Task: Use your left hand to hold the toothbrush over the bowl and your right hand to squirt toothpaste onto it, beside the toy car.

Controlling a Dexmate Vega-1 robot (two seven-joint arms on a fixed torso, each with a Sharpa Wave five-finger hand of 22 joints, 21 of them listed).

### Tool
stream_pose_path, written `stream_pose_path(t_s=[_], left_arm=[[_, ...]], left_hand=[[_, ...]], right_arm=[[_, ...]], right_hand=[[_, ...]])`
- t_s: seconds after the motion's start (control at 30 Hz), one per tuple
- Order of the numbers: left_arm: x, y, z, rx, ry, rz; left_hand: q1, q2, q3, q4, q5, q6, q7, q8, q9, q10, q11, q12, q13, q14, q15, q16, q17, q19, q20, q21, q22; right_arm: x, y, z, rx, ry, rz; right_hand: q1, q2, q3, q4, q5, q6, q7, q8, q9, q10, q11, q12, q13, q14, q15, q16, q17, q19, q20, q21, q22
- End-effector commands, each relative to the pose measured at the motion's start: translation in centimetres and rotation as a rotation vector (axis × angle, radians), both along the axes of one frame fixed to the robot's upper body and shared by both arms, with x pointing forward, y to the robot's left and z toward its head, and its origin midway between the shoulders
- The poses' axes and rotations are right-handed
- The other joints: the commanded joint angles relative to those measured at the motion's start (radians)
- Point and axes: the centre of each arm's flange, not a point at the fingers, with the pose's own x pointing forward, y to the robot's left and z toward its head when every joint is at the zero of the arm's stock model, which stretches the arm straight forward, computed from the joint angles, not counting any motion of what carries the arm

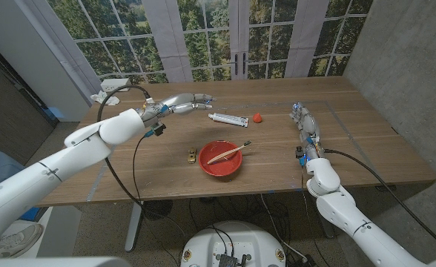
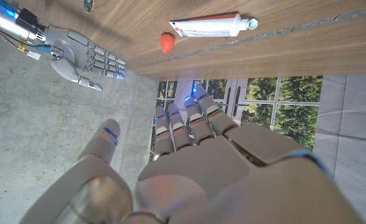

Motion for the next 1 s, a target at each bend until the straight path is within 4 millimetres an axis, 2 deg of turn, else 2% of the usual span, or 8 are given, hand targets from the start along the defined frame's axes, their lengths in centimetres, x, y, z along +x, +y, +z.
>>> stream_pose_path(t_s=[0.03,0.27,0.4,0.43,0.47,0.7,0.87,1.0], left_arm=[[-1.1,-1.6,0.4,0.1,-0.07,0.029],[-1.6,-2.4,0.7,0.172,-0.072,0.051],[-1.3,-2.9,0.9,0.229,0.012,0.062],[-1.2,-3.1,0.9,0.241,0.031,0.066],[-1.1,-3.2,1.0,0.256,0.052,0.072],[-0.9,-3.9,1.2,0.315,0.107,0.095],[-0.9,-4.4,1.3,0.354,0.135,0.106],[-0.9,-4.8,1.3,0.368,0.138,0.115]], left_hand=[[0.046,-0.005,0.013,-0.047,-0.007,0.117,0.016,0.032,0.009,0.125,-0.004,0.018,0.011,0.11,-0.075,0.017,0.006,0.057,0.002,0.018,0.009],[0.119,0.013,0.005,-0.058,-0.013,0.223,0.025,0.07,0.015,0.264,-0.008,0.046,0.028,0.241,-0.105,0.071,0.033,0.146,0.016,0.055,0.018],[0.143,0.048,0.01,-0.05,-0.012,0.222,0.026,0.069,0.016,0.269,-0.009,0.044,0.032,0.244,-0.11,0.081,0.044,0.166,0.017,0.065,0.02],[0.148,0.049,0.005,-0.051,-0.015,0.211,0.025,0.063,0.016,0.242,0.015,0.03,0.034,0.23,-0.105,0.078,0.048,0.161,0.02,0.065,0.022],[0.15,0.049,0.003,-0.051,-0.016,0.197,0.024,0.057,0.016,0.234,0.02,0.026,0.035,0.216,-0.101,0.073,0.049,0.156,0.022,0.064,0.022],[0.129,0.044,-0.008,-0.037,-0.017,0.199,0.032,0.052,0.015,0.271,0.025,0.033,0.041,0.248,-0.104,0.08,0.048,0.176,0.024,0.077,0.026],[0.139,0.051,-0.003,-0.043,-0.013,0.23,0.047,0.056,0.014,0.319,0.022,0.042,0.046,0.334,-0.126,0.11,0.049,0.25,0.019,0.112,0.029],[0.156,0.04,-0.003,-0.053,-0.015,0.255,0.042,0.058,0.014,0.349,0.014,0.045,0.048,0.393,-0.142,0.13,0.048,0.33,0.007,0.151,0.032]], right_arm=[[-1.0,-0.6,-0.8,0.018,-0.016,-0.013],[-1.2,-0.7,-1.2,0.029,-0.021,-0.019],[-1.4,-0.8,-1.5,0.033,-0.022,-0.024],[-1.4,-0.8,-1.5,0.037,-0.021,-0.024],[-1.5,-0.9,-1.6,0.038,-0.021,-0.025],[-1.7,-1.1,-1.8,0.042,-0.023,-0.029],[-1.8,-1.3,-1.9,0.046,-0.025,-0.03],[-1.9,-1.5,-2.1,0.051,-0.024,-0.03]], right_hand=[[-0.007,0.003,0.002,-0.003,0.0,0.012,0.0,0.002,0.005,0.01,0.003,0.003,0.001,0.009,-0.002,-0.001,0.0,0.008,-0.006,-0.004,0.005],[-0.009,0.003,0.0,-0.003,0.0,0.013,0.001,0.002,0.005,0.01,0.003,0.002,0.001,0.01,-0.002,-0.001,0.0,0.008,-0.005,-0.007,0.005],[-0.01,0.003,-0.001,-0.003,-0.001,0.013,0.002,0.002,0.005,0.011,0.004,0.002,0.001,0.011,-0.002,-0.001,0.0,0.009,-0.005,-0.008,0.005],[-0.011,0.003,-0.001,-0.003,-0.001,0.014,0.001,0.002,0.005,0.011,0.005,0.002,0.001,0.011,-0.002,-0.001,0.0,0.009,-0.005,-0.008,0.005],[-0.011,0.003,-0.001,-0.003,-0.001,0.013,0.002,0.002,0.005,0.011,0.004,0.003,0.001,0.011,-0.002,-0.001,0.0,0.009,-0.005,-0.008,0.005],[-0.013,0.002,-0.003,-0.003,-0.001,0.014,0.002,0.002,0.005,0.015,0.006,0.004,0.001,0.011,0.002,-0.001,0.0,0.01,-0.004,-0.011,0.006],[-0.014,0.002,-0.004,-0.002,-0.001,0.015,0.003,0.002,0.005,0.016,0.006,0.004,0.001,0.012,0.001,-0.001,0.0,0.011,-0.003,-0.013,0.006],[-0.016,0.002,-0.005,-0.002,-0.001,0.016,0.002,0.002,0.005,0.016,0.006,0.003,0.001,0.012,0.001,-0.001,0.0,0.011,-0.003,-0.015,0.006]])
